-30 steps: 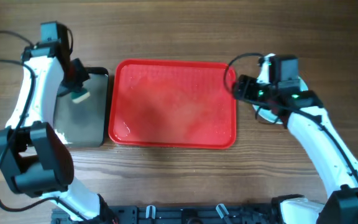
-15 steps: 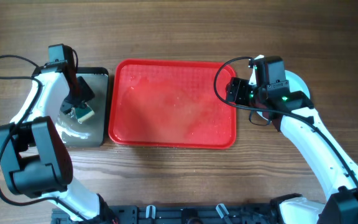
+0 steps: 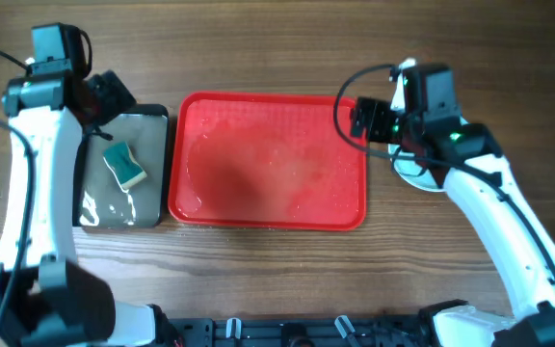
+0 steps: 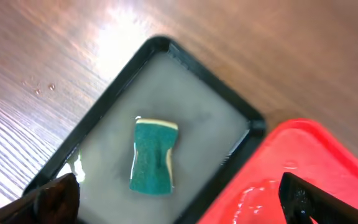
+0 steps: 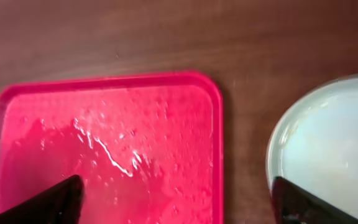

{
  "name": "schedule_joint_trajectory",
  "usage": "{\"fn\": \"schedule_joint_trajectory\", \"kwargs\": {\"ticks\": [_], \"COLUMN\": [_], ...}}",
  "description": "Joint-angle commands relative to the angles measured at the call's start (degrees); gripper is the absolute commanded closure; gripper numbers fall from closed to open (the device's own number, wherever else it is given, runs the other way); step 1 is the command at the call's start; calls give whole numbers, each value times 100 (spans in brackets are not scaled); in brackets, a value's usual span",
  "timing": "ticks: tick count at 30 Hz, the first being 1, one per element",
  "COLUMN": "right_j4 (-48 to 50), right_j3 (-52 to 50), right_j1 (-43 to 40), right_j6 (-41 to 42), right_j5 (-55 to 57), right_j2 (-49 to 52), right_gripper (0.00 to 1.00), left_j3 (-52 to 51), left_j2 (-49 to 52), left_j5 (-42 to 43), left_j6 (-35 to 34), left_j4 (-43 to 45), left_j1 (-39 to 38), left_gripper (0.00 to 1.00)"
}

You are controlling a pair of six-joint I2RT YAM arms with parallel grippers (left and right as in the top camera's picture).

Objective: Clean dirty plates on tray and stack at the side

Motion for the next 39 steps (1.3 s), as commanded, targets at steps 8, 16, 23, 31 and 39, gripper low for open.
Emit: {"fn": "schedule_joint_trajectory", "kwargs": {"ticks": [8, 16, 23, 31, 39], "right_j4": [-1641, -1921, -2468, -973, 2369], "right_j3": [1829, 1829, 1827, 396, -3397], "right_j1": [24, 24, 24, -315, -868], "right_j6": [-304, -321, -323, -874, -1209], "right_j5": [1285, 835, 1495, 1049, -243], "right_j2": [-1637, -2981, -3062, -3473, -5650], "right_gripper": [0, 0, 0, 0, 0], "left_j3": [50, 50, 50, 50, 50], "left_j2": [-101, -101, -101, -101, -101], "left_j5": [24, 24, 24, 24, 24], "left_j6": [-68, -68, -68, -68, -68], "left_j4": [-20, -20, -20, -20, -20], "left_j1": [-37, -37, -37, -37, -37], "left_gripper": [0, 0, 0, 0, 0]}}
